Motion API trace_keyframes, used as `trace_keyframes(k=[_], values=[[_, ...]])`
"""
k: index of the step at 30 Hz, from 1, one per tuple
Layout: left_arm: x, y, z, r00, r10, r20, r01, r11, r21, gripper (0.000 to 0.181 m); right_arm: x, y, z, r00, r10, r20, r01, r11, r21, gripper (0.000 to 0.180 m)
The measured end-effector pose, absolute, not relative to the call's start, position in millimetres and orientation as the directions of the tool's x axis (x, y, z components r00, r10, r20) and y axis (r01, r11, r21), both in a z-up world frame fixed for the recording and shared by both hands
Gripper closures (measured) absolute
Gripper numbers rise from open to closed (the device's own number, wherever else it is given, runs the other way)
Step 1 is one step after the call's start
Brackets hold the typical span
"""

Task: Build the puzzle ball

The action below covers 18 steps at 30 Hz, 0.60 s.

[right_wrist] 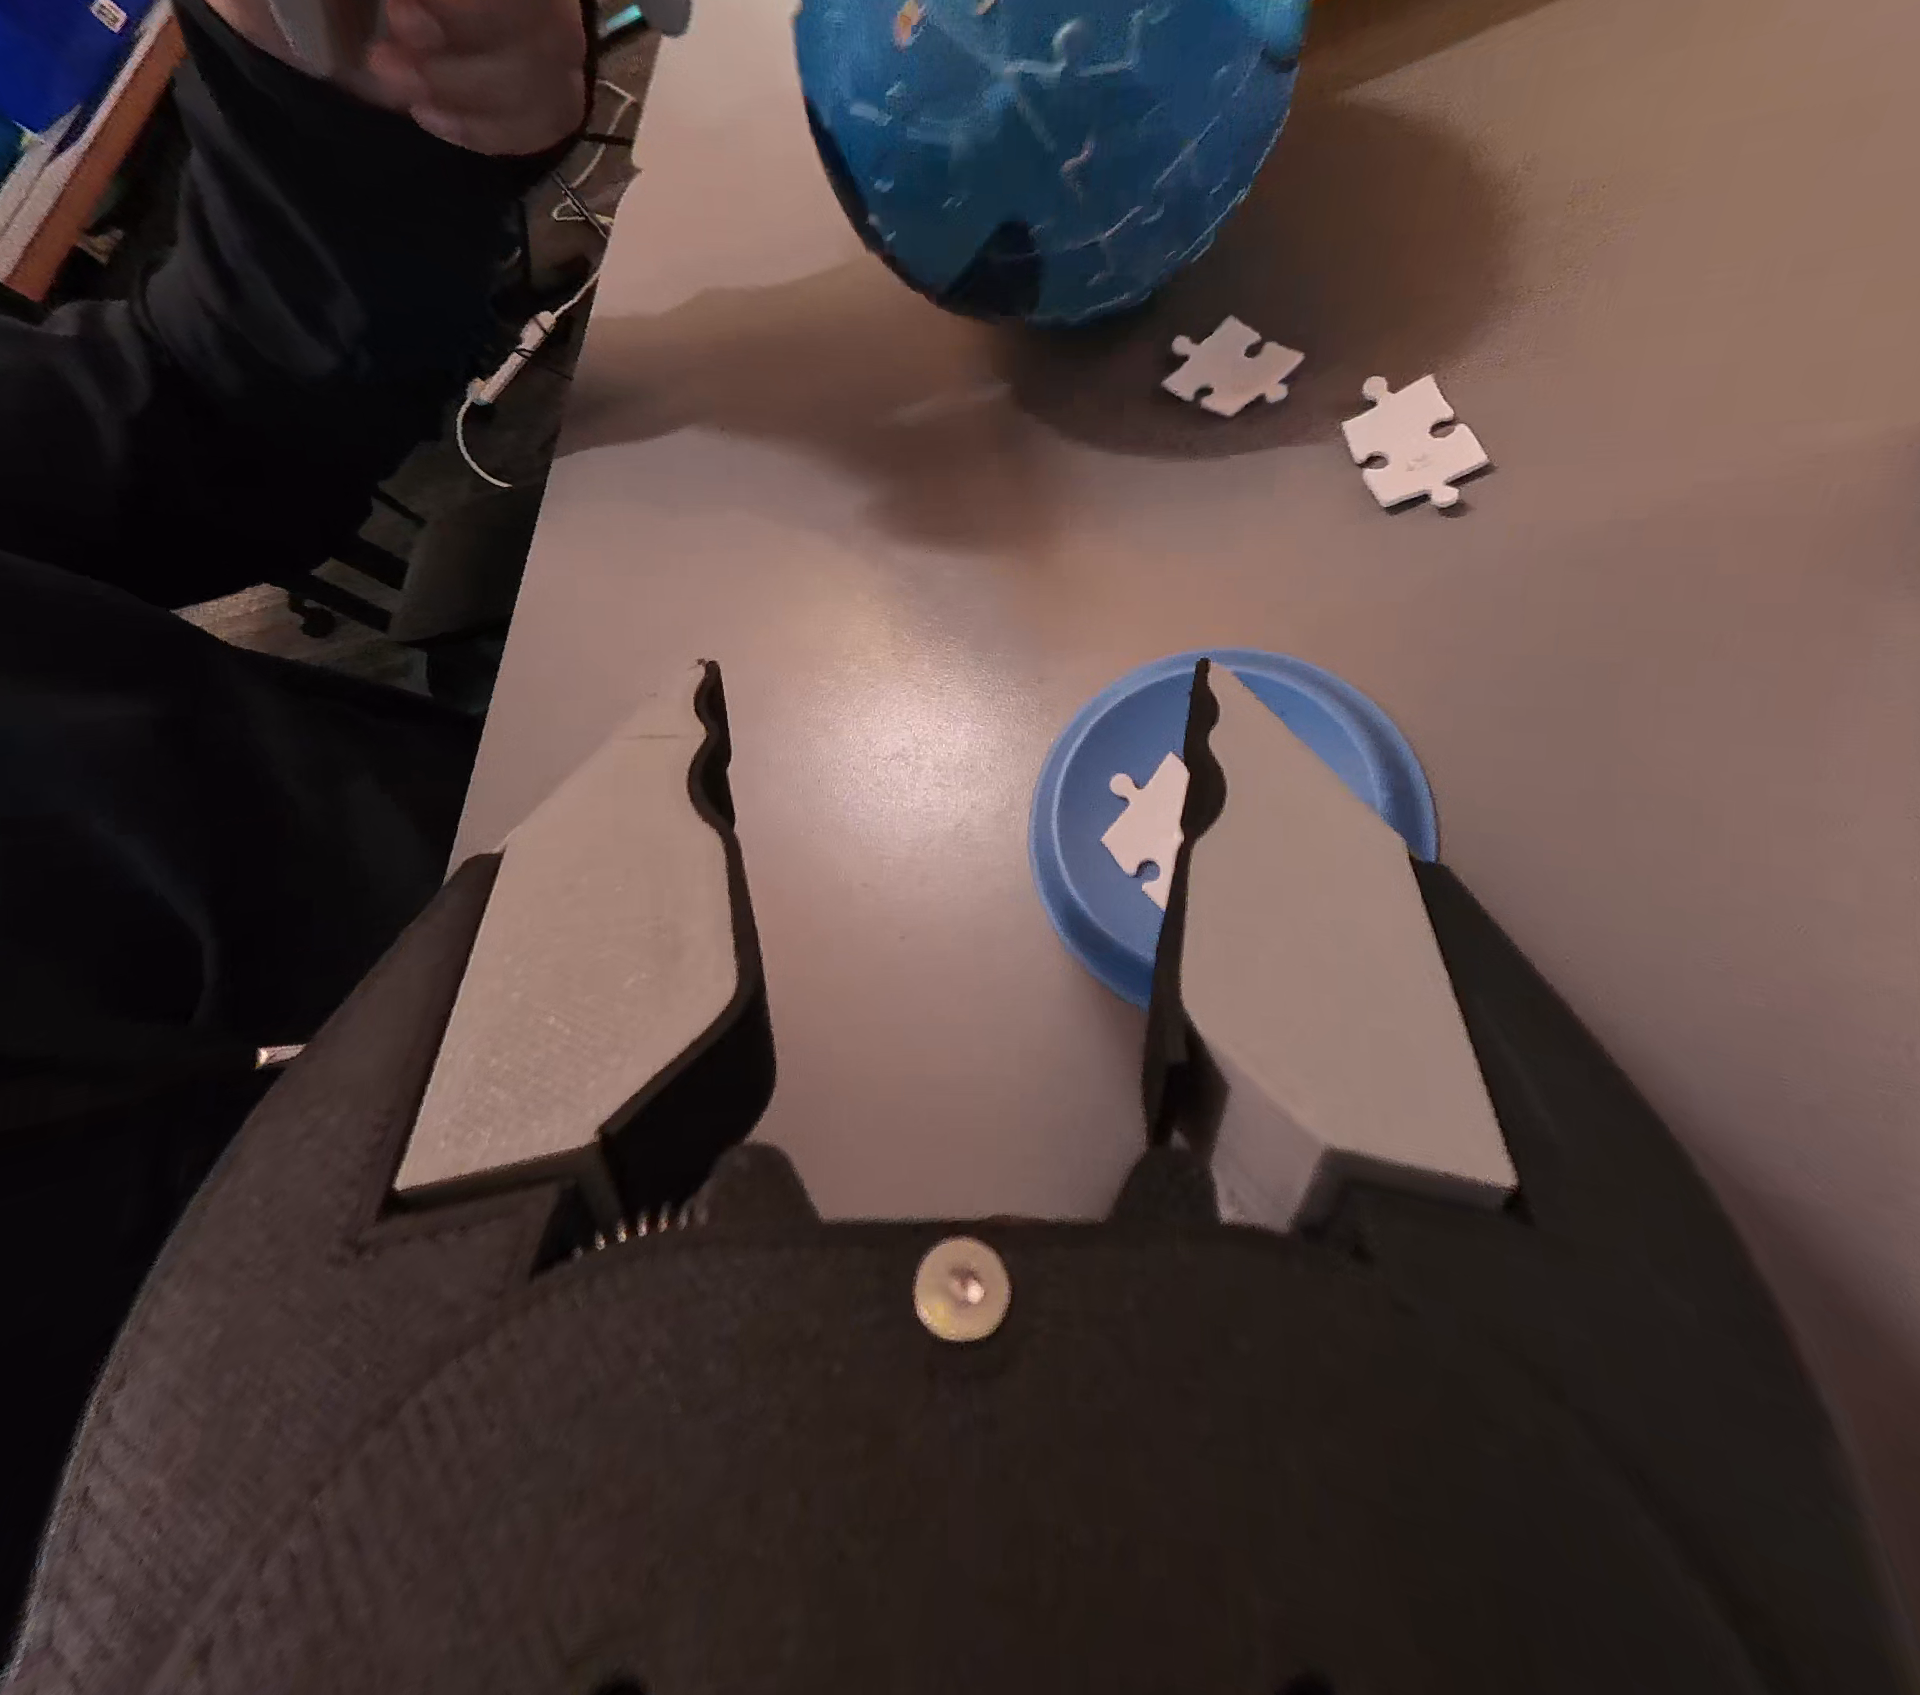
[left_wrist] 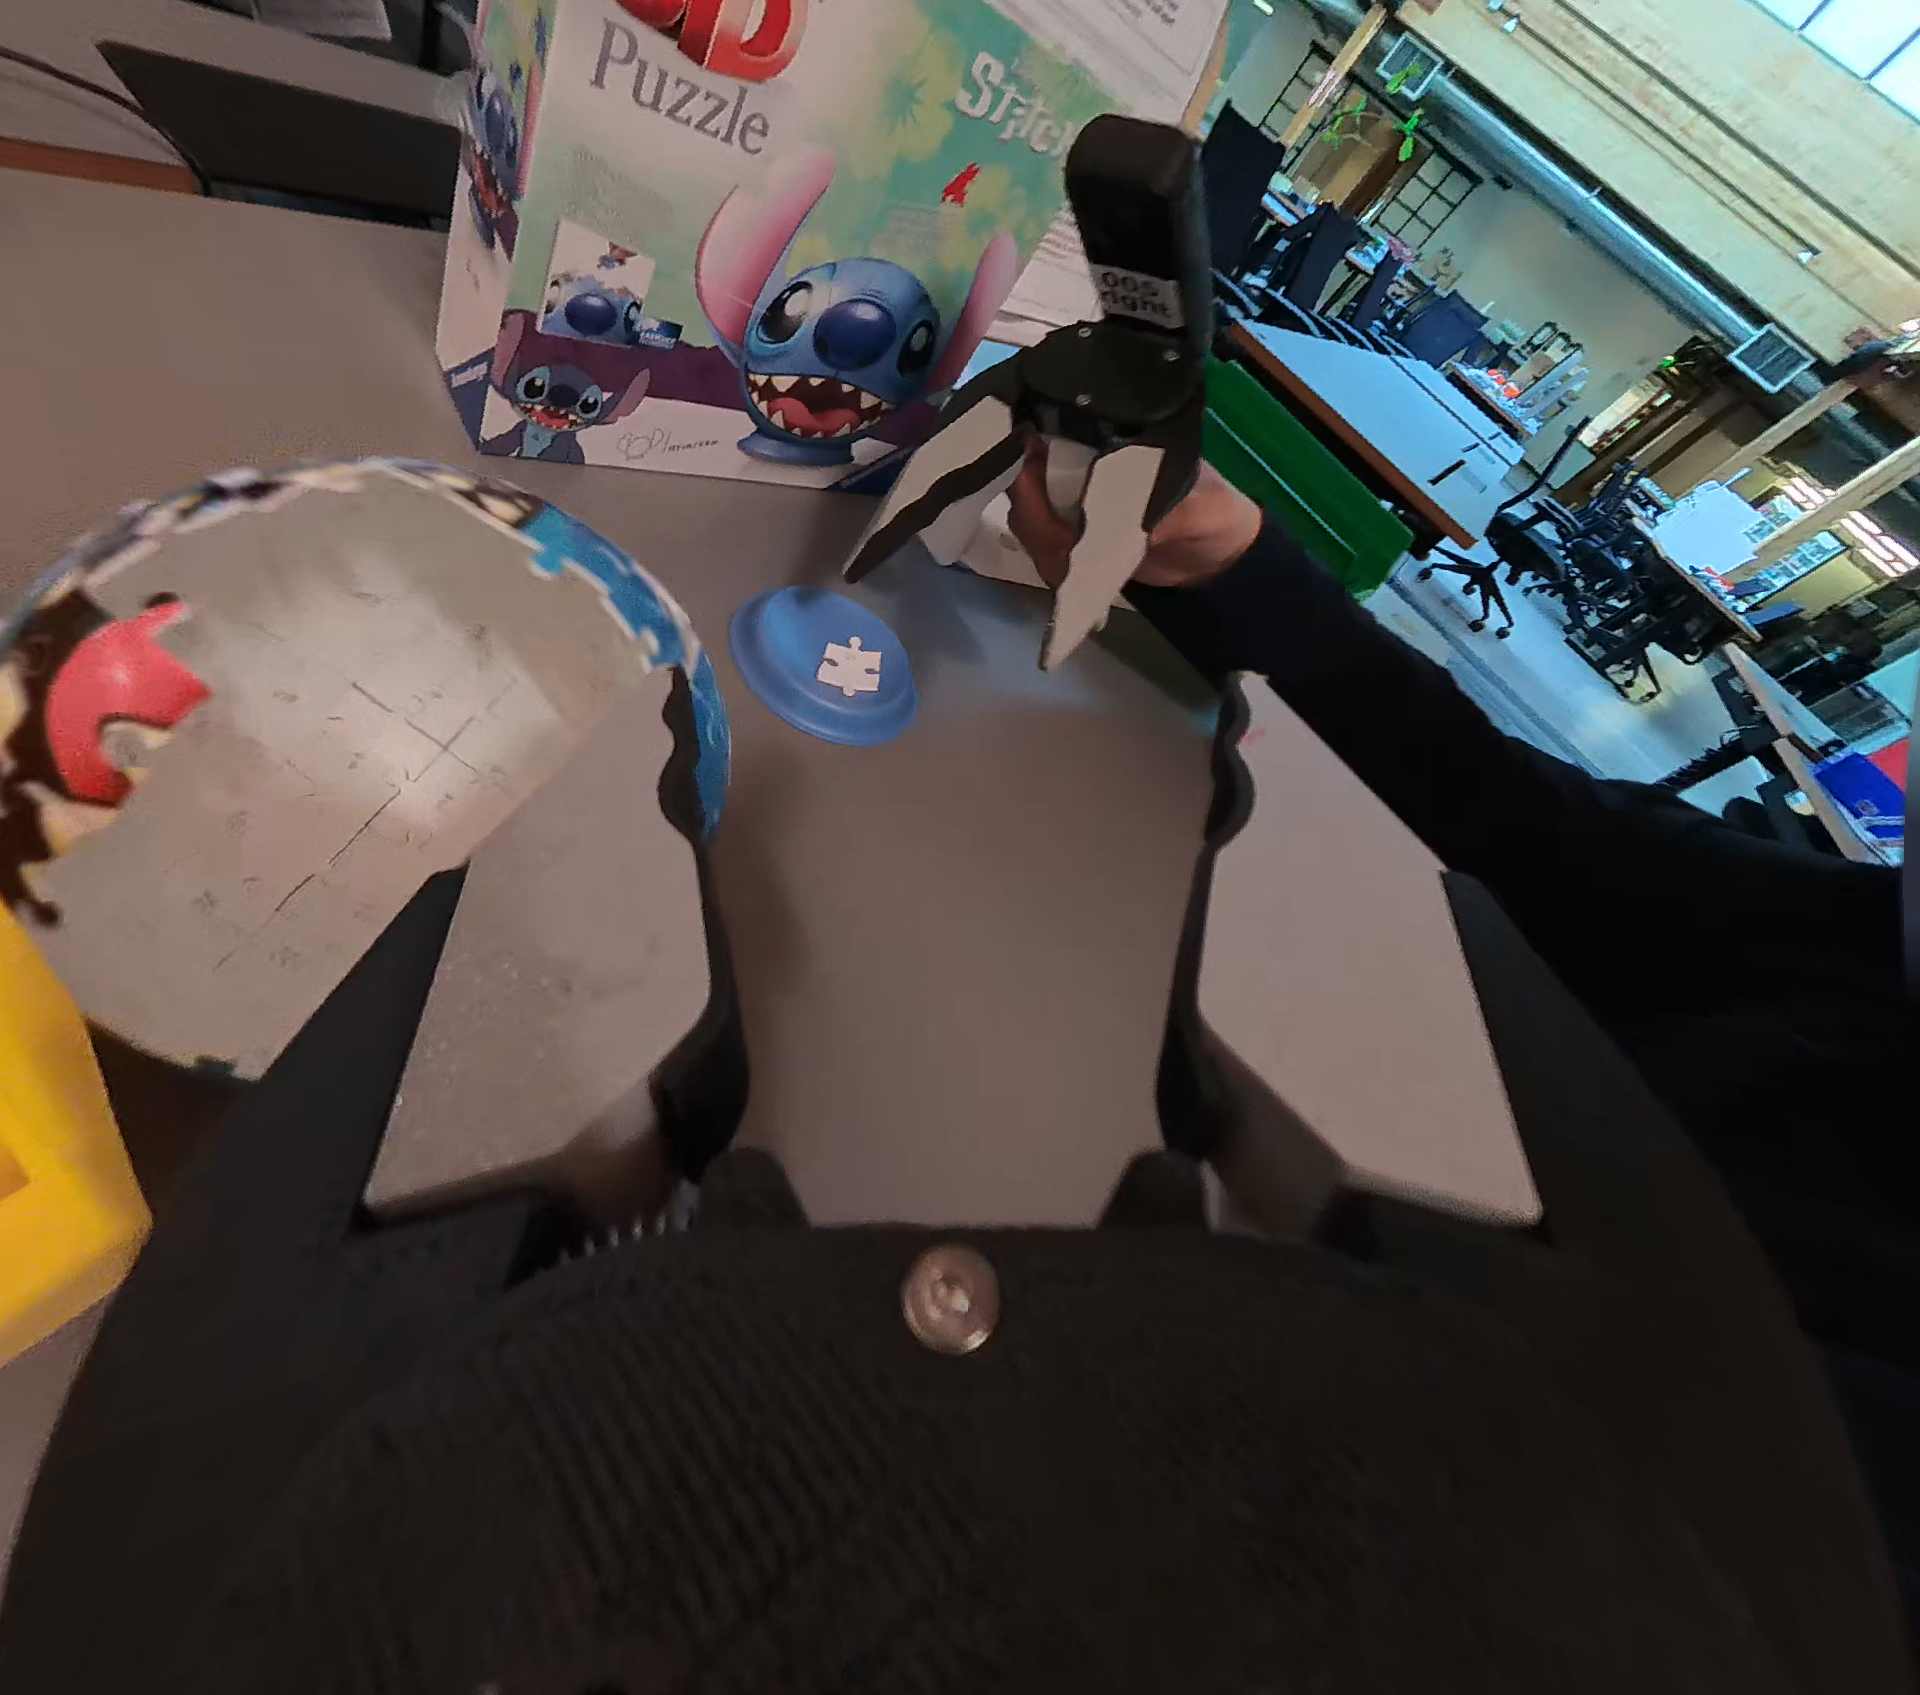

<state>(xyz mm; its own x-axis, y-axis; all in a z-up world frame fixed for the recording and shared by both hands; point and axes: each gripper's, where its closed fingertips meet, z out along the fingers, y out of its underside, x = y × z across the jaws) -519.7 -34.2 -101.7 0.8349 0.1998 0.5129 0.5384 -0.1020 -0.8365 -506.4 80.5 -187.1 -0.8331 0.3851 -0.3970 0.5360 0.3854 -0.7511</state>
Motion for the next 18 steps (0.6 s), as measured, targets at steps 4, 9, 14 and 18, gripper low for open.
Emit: trace_keyframes(k=[4,9,14,18], values=[[-504.5,-48.9,-86.4,0.869,0.207,0.448,0.476,-0.108,-0.873,0.083,-508.1,81.6,-189.8,-0.833,0.388,-0.394,0.536,0.39,-0.749,0.094],[-494.3,-68.6,-71.6,0.886,0.209,0.413,0.438,-0.085,-0.895,0.083,-514.2,77.4,-198.2,-0.832,0.415,-0.368,0.532,0.41,-0.741,0.096],[-494.3,-79.0,-82.8,0.871,0.211,0.443,0.465,-0.066,-0.883,0.084,-517.7,65.8,-207.6,-0.839,0.437,-0.323,0.516,0.453,-0.727,0.099],[-493.9,-82.6,-98.1,0.856,0.208,0.472,0.497,-0.084,-0.864,0.084,-511.6,66.0,-213.0,-0.85,0.422,-0.316,0.507,0.489,-0.71,0.098]])
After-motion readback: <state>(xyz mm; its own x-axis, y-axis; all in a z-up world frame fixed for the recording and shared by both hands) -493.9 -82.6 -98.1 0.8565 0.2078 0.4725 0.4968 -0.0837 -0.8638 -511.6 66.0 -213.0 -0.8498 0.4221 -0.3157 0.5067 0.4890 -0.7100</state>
